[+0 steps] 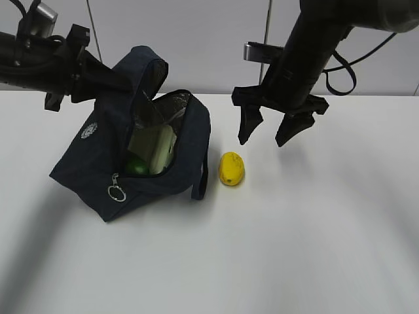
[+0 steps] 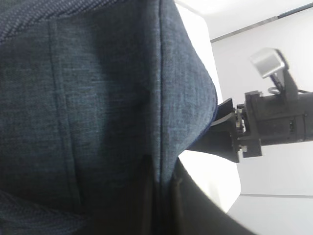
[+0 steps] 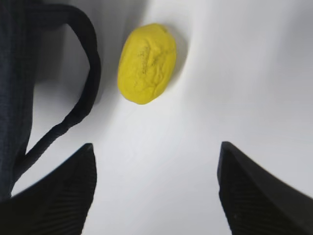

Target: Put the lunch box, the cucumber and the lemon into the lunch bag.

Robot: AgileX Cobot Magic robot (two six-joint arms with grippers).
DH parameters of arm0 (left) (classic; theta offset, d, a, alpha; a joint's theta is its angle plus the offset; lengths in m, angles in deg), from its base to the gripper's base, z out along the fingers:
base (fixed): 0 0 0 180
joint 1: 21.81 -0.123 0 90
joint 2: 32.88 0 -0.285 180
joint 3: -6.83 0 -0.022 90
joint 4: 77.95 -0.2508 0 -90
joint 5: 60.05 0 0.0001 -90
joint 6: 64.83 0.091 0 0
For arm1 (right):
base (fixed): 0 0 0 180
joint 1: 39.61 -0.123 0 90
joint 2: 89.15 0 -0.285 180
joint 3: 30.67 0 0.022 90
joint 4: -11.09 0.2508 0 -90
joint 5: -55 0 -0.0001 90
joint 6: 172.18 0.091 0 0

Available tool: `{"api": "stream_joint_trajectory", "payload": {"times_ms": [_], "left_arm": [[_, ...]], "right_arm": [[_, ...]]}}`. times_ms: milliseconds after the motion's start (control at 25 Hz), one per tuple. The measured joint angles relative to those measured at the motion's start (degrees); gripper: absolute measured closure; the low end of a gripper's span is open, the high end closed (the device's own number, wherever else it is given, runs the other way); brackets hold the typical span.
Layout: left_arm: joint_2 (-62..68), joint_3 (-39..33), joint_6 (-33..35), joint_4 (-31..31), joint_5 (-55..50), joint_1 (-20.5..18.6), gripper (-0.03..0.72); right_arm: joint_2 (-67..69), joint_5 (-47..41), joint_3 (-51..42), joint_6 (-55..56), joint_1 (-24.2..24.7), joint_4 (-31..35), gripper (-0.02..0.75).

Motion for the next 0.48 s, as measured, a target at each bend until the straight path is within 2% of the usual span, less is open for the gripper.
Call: {"api": "stream_joint_trajectory", "payload": {"times_ms": [480], "left_arm": [[0.0, 0.0, -0.1, -0.9, 4.3, 0.0, 0.685]], "right_arm": [[3.5, 2.7, -0.8, 2.8, -0.4, 3.3, 0.164]]}}
